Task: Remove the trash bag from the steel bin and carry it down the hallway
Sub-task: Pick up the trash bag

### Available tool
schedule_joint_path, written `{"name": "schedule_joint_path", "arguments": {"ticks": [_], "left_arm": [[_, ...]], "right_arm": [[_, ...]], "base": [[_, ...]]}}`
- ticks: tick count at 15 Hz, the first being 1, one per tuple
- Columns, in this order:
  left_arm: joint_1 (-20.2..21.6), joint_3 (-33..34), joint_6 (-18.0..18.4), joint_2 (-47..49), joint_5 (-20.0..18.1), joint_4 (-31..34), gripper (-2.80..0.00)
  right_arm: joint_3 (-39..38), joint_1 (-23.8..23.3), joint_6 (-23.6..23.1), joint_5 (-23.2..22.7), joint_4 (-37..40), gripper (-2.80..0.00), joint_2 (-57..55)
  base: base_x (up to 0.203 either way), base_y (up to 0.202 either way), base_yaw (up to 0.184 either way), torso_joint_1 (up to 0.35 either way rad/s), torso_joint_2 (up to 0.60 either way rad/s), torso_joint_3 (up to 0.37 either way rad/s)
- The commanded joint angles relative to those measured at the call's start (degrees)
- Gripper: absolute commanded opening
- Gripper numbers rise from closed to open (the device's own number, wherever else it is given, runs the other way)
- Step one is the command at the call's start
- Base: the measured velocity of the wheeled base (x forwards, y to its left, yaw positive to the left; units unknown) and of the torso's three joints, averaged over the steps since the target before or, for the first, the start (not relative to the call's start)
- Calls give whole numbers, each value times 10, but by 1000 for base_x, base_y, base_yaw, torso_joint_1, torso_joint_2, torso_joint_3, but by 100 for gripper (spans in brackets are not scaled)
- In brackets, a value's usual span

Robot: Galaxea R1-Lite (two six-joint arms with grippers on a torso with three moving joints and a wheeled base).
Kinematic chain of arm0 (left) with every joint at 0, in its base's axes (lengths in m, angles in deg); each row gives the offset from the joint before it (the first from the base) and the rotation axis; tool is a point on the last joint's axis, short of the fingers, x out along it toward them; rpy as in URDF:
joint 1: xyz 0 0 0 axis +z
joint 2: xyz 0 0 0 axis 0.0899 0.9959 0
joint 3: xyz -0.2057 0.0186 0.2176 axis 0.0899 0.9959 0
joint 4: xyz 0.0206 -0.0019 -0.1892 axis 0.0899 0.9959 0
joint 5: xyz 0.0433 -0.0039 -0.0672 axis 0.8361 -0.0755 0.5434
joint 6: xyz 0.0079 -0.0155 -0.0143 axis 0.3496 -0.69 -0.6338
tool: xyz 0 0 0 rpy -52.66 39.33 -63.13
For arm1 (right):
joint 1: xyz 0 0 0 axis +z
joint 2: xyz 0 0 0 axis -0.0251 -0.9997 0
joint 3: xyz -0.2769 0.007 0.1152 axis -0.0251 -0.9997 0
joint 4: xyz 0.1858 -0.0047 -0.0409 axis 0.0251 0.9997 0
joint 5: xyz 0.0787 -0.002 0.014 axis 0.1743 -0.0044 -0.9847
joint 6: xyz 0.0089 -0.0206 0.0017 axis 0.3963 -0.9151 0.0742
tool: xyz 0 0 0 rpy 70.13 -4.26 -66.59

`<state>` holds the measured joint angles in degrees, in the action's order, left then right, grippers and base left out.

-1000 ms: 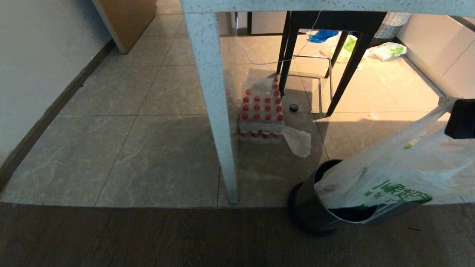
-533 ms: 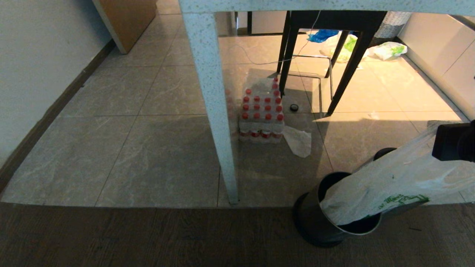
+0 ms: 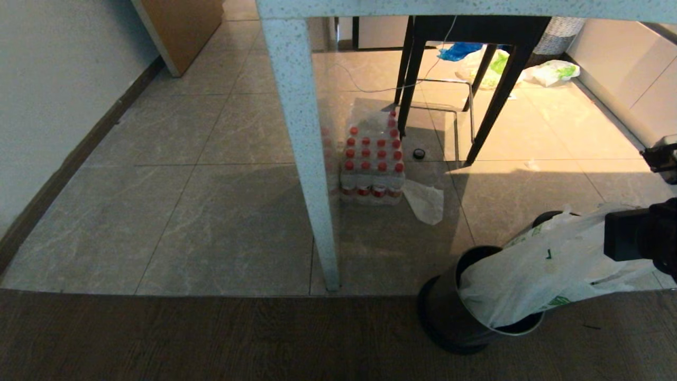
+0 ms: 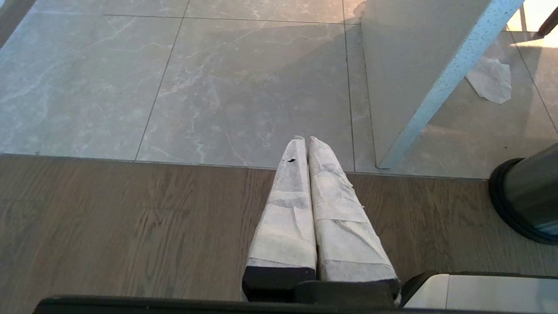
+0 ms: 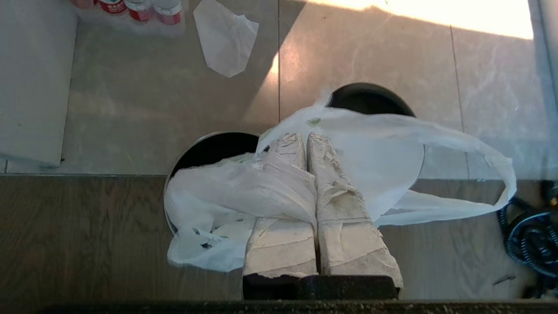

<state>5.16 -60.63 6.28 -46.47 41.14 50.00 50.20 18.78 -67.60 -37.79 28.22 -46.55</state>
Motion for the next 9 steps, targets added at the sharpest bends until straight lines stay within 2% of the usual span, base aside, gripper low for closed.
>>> {"name": "schedule_joint_path", "arguments": {"ticks": [1, 6, 9], "left_arm": [[0, 0, 0, -1, 0, 0, -280], [0, 0, 0, -1, 0, 0, -280], [0, 0, 0, -1, 0, 0, -280]], "right_arm": [[9, 1, -4, 2, 1, -280, 3], [17, 42, -30, 2, 10, -280, 28], [-39, 52, -33, 16, 28, -280, 8]], "base": [[0, 0, 0, 0, 0, 0], [0, 0, 0, 0, 0, 0], [0, 0, 0, 0, 0, 0]]}}
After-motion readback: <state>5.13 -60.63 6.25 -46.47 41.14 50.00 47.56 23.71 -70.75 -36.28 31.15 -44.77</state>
